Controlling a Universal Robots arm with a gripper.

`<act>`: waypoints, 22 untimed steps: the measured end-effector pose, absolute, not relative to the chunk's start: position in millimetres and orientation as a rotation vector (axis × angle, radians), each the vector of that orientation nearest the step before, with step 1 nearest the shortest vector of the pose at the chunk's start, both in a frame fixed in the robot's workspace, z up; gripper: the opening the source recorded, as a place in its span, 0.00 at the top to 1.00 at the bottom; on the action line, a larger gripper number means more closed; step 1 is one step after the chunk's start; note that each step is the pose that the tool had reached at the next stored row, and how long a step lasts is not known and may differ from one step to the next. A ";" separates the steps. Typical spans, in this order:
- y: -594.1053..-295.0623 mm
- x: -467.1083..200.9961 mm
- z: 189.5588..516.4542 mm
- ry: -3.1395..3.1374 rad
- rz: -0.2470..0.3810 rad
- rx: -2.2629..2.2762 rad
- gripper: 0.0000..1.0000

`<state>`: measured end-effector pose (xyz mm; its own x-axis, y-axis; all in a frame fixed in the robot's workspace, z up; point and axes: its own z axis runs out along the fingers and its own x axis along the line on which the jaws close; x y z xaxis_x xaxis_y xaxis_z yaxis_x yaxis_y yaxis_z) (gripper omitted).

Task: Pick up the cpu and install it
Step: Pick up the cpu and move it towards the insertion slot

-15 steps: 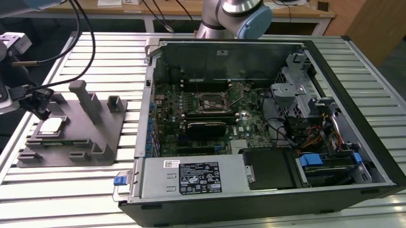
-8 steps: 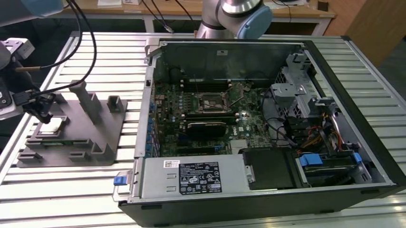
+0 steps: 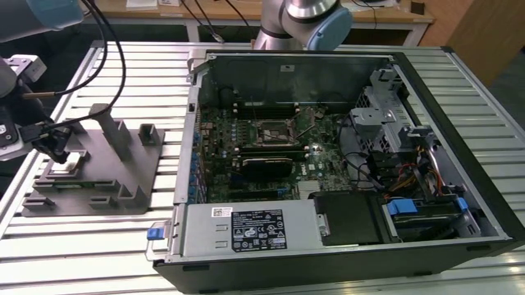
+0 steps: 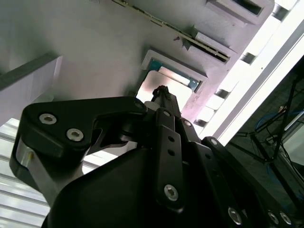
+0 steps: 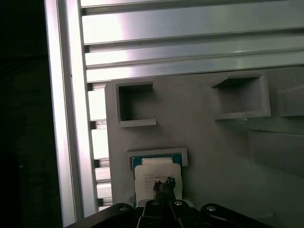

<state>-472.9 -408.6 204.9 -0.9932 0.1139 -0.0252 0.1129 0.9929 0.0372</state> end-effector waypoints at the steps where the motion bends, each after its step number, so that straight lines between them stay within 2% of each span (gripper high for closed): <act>1: -408.7 -472.9 203.3 3.109 0.058 0.175 0.89; 16: -408.9 -473.1 195.2 3.111 0.078 0.152 0.89; 17: -408.9 -473.1 195.2 3.111 0.078 0.152 0.83; 18: -408.9 -473.1 195.2 3.111 0.078 0.152 0.83; 20: -408.9 -473.1 195.2 3.111 0.078 0.152 0.71; 21: -408.9 -473.1 195.2 3.111 0.078 0.152 0.71; 22: -408.9 -473.1 195.2 3.111 0.078 0.151 0.65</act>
